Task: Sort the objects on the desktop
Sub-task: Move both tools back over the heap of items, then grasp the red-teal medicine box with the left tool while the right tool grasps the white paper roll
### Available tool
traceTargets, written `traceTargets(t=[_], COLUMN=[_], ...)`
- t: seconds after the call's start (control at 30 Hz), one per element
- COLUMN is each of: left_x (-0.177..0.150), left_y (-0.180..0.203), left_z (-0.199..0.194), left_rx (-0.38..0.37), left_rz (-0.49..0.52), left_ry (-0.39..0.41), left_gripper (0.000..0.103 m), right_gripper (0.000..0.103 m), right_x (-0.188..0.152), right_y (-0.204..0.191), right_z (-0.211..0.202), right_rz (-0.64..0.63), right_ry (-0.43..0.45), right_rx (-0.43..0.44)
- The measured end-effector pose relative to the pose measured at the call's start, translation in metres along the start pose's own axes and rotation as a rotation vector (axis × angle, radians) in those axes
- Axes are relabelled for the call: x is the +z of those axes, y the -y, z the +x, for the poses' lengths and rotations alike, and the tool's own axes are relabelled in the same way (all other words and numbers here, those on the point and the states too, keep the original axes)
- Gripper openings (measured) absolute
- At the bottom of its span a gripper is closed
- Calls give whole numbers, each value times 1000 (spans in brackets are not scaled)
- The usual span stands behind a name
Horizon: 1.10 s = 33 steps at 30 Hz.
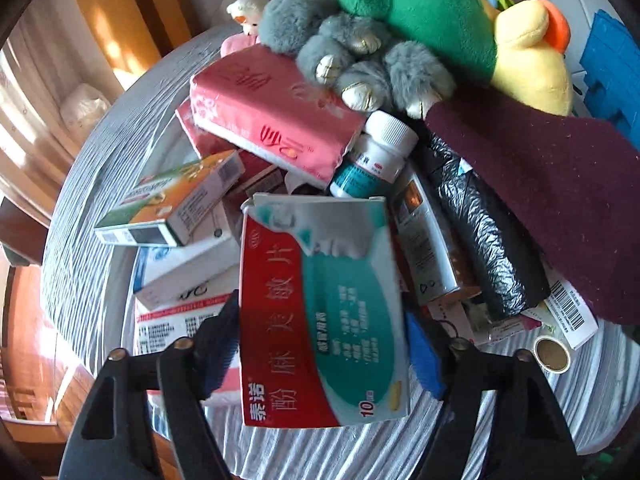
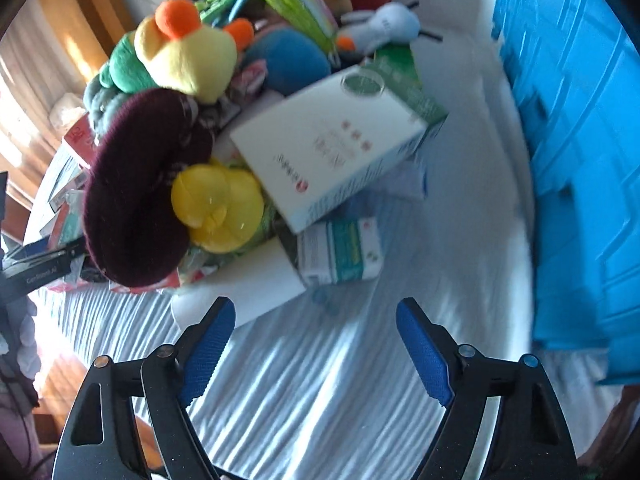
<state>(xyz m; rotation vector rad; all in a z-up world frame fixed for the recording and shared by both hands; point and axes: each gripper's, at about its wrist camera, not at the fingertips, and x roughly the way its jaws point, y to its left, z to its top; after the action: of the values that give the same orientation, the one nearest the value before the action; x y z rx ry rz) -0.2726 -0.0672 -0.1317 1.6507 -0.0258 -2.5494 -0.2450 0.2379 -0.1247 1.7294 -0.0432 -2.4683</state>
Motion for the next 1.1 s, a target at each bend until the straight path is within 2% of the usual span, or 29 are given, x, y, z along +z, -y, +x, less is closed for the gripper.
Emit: traceTargets(t=[0.1, 0.17, 0.37, 0.73, 0.77, 0.8, 0.9, 0.97, 1.1], left_x=[0, -2, 4, 13, 13, 13, 15, 17, 21], left_y=[-5, -10, -22, -23, -22, -22, -27, -28, -25], left_z=[0, -1, 0, 5, 5, 5, 8, 9, 12], left_rx=[-20, -29, -51, -82, -84, -85, -89, -91, -80], left_rz=[-2, -5, -17, 33, 36, 43, 48, 41, 38], left_ry=[3, 6, 4, -17, -19, -23, -33, -37, -42], left_gripper=[73, 73, 73, 73, 73, 73, 72, 72, 72], right_gripper=[78, 78, 78, 77, 74, 65, 55, 52, 52], right_x=[0, 1, 3, 14, 13, 12, 5, 2, 6], right_y=[-4, -6, -22, -22, -23, -23, -25, -22, -15], right_z=[12, 16, 14, 46, 46, 46, 38, 34, 44], right_rz=[37, 61, 57, 208, 209, 205, 164, 143, 144], right_ry=[-44, -54, -36, -79, -84, -92, -114, -131, -159], right_rx=[18, 41, 30, 57, 60, 64, 23, -23, -43])
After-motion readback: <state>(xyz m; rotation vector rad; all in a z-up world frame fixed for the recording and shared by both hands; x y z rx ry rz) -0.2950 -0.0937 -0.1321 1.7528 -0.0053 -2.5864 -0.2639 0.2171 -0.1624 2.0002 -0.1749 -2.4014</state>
